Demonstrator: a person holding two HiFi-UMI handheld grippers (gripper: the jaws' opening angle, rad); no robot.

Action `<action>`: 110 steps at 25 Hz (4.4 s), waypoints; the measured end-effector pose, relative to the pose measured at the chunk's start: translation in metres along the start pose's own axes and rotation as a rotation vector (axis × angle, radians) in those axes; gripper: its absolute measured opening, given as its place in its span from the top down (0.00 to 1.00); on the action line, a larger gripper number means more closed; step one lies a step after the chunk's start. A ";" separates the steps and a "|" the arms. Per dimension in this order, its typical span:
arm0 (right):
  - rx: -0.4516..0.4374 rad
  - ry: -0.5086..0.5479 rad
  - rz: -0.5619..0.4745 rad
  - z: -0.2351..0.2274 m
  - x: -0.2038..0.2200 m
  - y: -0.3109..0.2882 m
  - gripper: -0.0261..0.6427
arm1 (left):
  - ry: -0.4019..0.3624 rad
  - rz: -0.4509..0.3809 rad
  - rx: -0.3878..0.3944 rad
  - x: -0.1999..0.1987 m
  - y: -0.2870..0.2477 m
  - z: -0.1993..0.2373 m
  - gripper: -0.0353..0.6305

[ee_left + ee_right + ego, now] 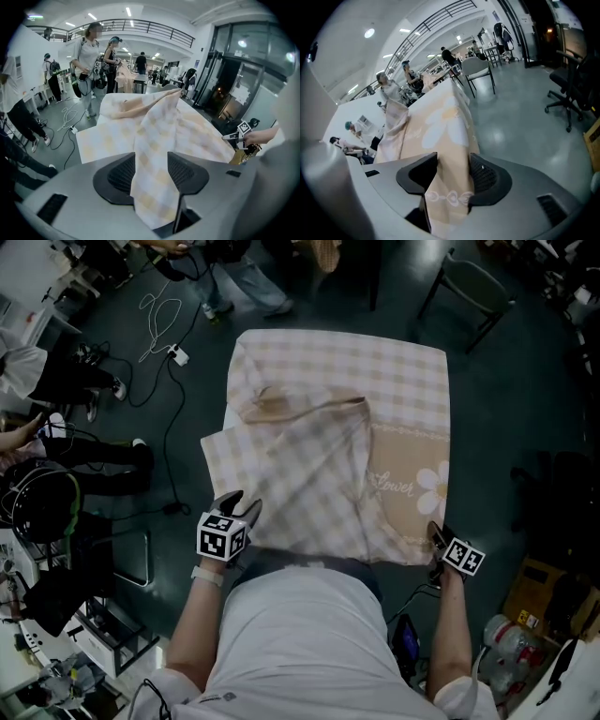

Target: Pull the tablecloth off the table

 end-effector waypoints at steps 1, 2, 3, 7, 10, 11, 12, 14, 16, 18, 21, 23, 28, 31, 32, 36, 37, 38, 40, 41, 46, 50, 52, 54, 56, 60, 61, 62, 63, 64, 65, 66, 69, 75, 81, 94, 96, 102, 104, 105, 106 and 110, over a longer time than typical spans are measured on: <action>0.008 0.014 0.005 0.001 0.000 0.001 0.62 | 0.000 0.000 0.002 0.000 0.000 0.000 0.65; 0.017 0.022 0.009 0.002 -0.001 0.001 0.62 | -0.001 0.002 0.005 0.000 -0.001 -0.001 0.65; 0.028 0.029 0.012 0.002 -0.002 0.002 0.63 | -0.002 0.003 0.008 0.000 -0.001 -0.001 0.65; 0.140 0.088 0.021 0.004 -0.006 0.011 0.70 | 0.009 0.000 0.016 0.002 -0.003 0.002 0.65; 0.200 0.125 0.019 0.007 -0.010 0.021 0.92 | 0.015 -0.004 0.023 0.004 -0.002 0.006 0.65; 0.197 0.129 0.018 0.010 -0.010 0.022 0.92 | 0.014 -0.006 0.027 0.004 -0.002 0.007 0.65; 0.196 0.136 0.019 0.013 -0.010 0.023 0.92 | 0.014 -0.007 0.030 0.004 -0.002 0.007 0.65; 0.198 0.141 0.012 0.018 -0.012 0.028 0.92 | 0.014 -0.009 0.037 0.005 -0.002 0.008 0.65; 0.189 0.126 -0.014 0.025 -0.016 0.034 0.92 | 0.013 -0.011 0.044 0.005 -0.001 0.010 0.65; 0.174 0.116 -0.039 0.034 -0.019 0.039 0.92 | 0.016 -0.012 0.049 0.005 0.001 0.012 0.65; 0.157 0.098 -0.075 0.045 -0.021 0.044 0.92 | 0.029 -0.013 0.061 0.006 0.001 0.017 0.65; 0.150 0.080 -0.111 0.054 -0.027 0.050 0.92 | 0.033 -0.015 0.072 0.006 0.001 0.019 0.65; 0.113 0.106 -0.173 0.084 -0.042 0.065 0.92 | 0.029 -0.024 0.097 0.005 0.003 0.022 0.65; 0.086 0.131 -0.207 0.107 -0.058 0.070 0.92 | 0.029 -0.030 0.108 0.002 0.004 0.026 0.65; 0.075 0.135 -0.217 0.115 -0.063 0.070 0.92 | 0.030 -0.031 0.113 0.001 0.004 0.029 0.65; 0.045 0.148 -0.256 0.145 -0.083 0.069 0.92 | 0.035 -0.027 0.127 0.000 0.005 0.041 0.65; 0.039 0.152 -0.265 0.152 -0.088 0.069 0.92 | 0.038 -0.026 0.128 0.001 0.006 0.044 0.65; 0.032 0.159 -0.273 0.159 -0.093 0.068 0.92 | 0.040 -0.025 0.129 0.001 0.006 0.048 0.65; 0.012 0.180 -0.285 0.175 -0.103 0.064 0.92 | 0.048 -0.021 0.131 0.004 0.007 0.055 0.65; 0.001 0.190 -0.291 0.184 -0.107 0.061 0.92 | 0.052 -0.020 0.132 0.005 0.008 0.059 0.65; -0.068 0.232 -0.328 0.228 -0.135 0.043 0.92 | 0.078 -0.027 0.128 0.007 0.013 0.078 0.65; -0.121 0.264 -0.338 0.266 -0.157 0.018 0.92 | 0.095 -0.037 0.122 0.006 0.018 0.095 0.65; -0.150 0.265 -0.343 0.284 -0.168 0.003 0.92 | 0.108 -0.043 0.116 0.006 0.020 0.103 0.65; -0.178 0.267 -0.343 0.304 -0.177 -0.014 0.92 | 0.120 -0.046 0.108 0.007 0.023 0.113 0.65; -0.199 0.275 -0.336 0.323 -0.183 -0.032 0.92 | 0.127 -0.044 0.103 0.008 0.025 0.121 0.65; -0.222 0.298 -0.306 0.353 -0.188 -0.066 0.92 | 0.139 -0.039 0.092 0.010 0.027 0.136 0.65; -0.228 0.301 -0.298 0.359 -0.189 -0.074 0.92 | 0.143 -0.040 0.090 0.010 0.028 0.138 0.65; -0.234 0.304 -0.289 0.364 -0.188 -0.081 0.92 | 0.146 -0.040 0.090 0.010 0.027 0.140 0.65; -0.239 0.308 -0.279 0.369 -0.188 -0.089 0.92 | 0.148 -0.040 0.090 0.010 0.027 0.142 0.65; -0.241 0.312 -0.267 0.374 -0.188 -0.097 0.92 | 0.147 -0.039 0.090 0.009 0.026 0.143 0.65; -0.241 0.316 -0.255 0.377 -0.187 -0.105 0.92 | 0.144 -0.037 0.089 0.008 0.025 0.144 0.65; -0.239 0.320 -0.243 0.380 -0.186 -0.113 0.92 | 0.139 -0.035 0.087 0.008 0.024 0.145 0.65; -0.220 0.337 -0.201 0.386 -0.180 -0.135 0.92 | 0.130 -0.035 0.082 0.006 0.022 0.147 0.65; -0.221 0.356 -0.113 0.390 -0.165 -0.166 0.92 | 0.129 -0.034 0.081 0.009 0.022 0.140 0.65; -0.291 0.366 -0.095 0.397 -0.165 -0.156 0.77 | 0.130 -0.042 0.091 0.007 0.022 0.126 0.65; -0.253 0.336 -0.284 0.352 -0.198 -0.067 0.69 | 0.066 -0.041 0.074 -0.022 0.000 0.117 0.62; -0.226 0.295 -0.279 0.327 -0.189 -0.054 0.68 | 0.030 -0.025 0.075 -0.027 -0.006 0.117 0.60; -0.098 0.229 -0.188 0.242 -0.138 -0.015 0.64 | -0.061 0.017 0.043 -0.039 -0.023 0.128 0.57; -0.035 0.206 -0.132 0.211 -0.111 -0.002 0.63 | -0.077 0.031 0.022 -0.042 -0.032 0.134 0.54; -0.008 0.193 -0.103 0.197 -0.097 0.004 0.63 | -0.077 0.038 0.009 -0.043 -0.036 0.137 0.54; 0.017 0.180 -0.072 0.183 -0.083 0.009 0.62 | -0.074 0.045 -0.004 -0.044 -0.040 0.141 0.53; 0.107 0.135 0.045 0.145 -0.028 0.026 0.61 | -0.072 0.081 -0.054 -0.048 -0.057 0.152 0.51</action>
Point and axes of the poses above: the fingertips, and each gripper's own axes: y backward along the fingers, z to its left, x out of its underside, the point moved 5 cm from there along y, backward along the fingers, and after that the axes turned 13 degrees about y, right-handed, at the moved point
